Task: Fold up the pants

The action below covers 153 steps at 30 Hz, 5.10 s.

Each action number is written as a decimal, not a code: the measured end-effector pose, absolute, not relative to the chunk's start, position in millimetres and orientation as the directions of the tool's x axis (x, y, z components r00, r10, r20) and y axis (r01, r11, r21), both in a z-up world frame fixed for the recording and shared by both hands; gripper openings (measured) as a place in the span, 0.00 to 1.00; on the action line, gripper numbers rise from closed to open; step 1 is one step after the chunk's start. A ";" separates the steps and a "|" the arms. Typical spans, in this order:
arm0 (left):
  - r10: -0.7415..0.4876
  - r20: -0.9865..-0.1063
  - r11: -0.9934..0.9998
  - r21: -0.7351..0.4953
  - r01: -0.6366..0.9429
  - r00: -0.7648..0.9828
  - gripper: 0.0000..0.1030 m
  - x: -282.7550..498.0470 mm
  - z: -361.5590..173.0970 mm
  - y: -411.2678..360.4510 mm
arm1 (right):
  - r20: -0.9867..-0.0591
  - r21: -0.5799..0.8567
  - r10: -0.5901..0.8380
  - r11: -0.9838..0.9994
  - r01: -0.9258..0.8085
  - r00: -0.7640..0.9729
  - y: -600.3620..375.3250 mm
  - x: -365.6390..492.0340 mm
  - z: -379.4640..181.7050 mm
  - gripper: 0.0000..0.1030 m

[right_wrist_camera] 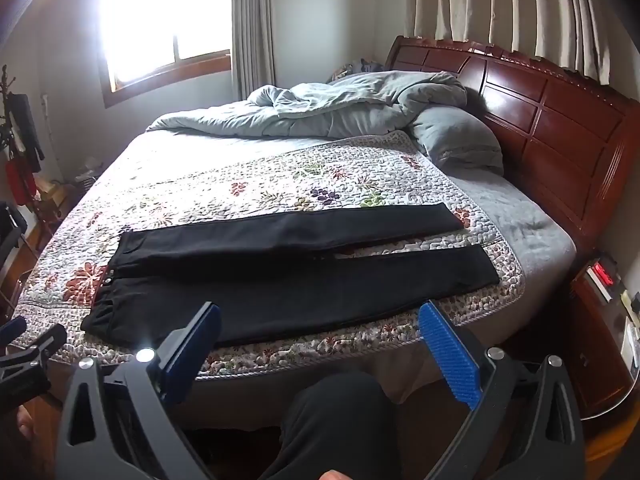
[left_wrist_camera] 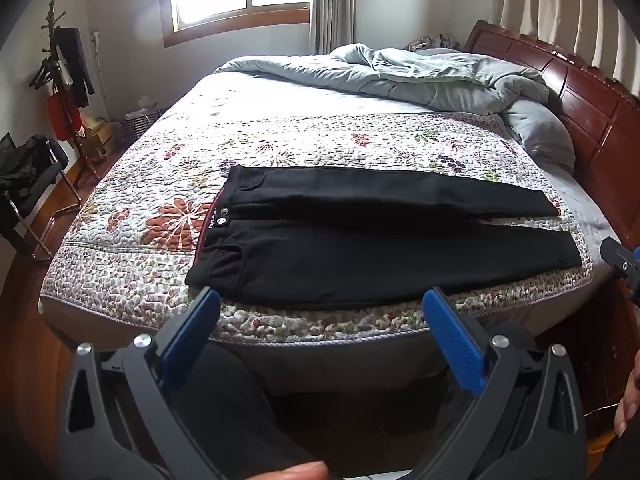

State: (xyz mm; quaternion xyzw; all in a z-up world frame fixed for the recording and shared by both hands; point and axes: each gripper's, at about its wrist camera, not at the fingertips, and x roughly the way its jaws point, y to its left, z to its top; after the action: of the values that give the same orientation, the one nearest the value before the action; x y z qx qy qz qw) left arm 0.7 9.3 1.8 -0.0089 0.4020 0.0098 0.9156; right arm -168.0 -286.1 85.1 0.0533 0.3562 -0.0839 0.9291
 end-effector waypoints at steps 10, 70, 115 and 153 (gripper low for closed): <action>0.018 -0.734 1.000 -0.004 -0.031 0.679 0.98 1.3 4.5 5.8 | -0.671 0.042 -0.115 0.980 0.193 0.733 -285.2 -167.7 85.1 0.97; 0.028 -0.732 0.999 0.000 -0.042 0.681 0.98 0.4 11.4 6.1 | -0.688 0.056 -0.108 0.978 0.200 0.717 -293.1 -169.2 74.8 0.97; -0.246 -0.884 0.969 -0.211 0.131 0.398 0.98 122.4 -81.1 51.6 | -0.671 -0.035 -0.095 0.995 0.097 0.735 -320.0 -92.1 43.8 0.97; -0.289 -0.943 0.949 -0.260 0.179 0.165 0.35 470.3 -225.4 246.4 | -0.822 0.476 0.438 0.879 0.018 0.363 -593.2 200.7 -82.5 0.75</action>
State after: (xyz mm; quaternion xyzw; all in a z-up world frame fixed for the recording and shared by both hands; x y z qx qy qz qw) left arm 470.3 246.4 -225.4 -0.0441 0.6275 -0.1536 0.7621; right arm 200.7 -593.2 -82.5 0.2079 0.5489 0.1315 0.7989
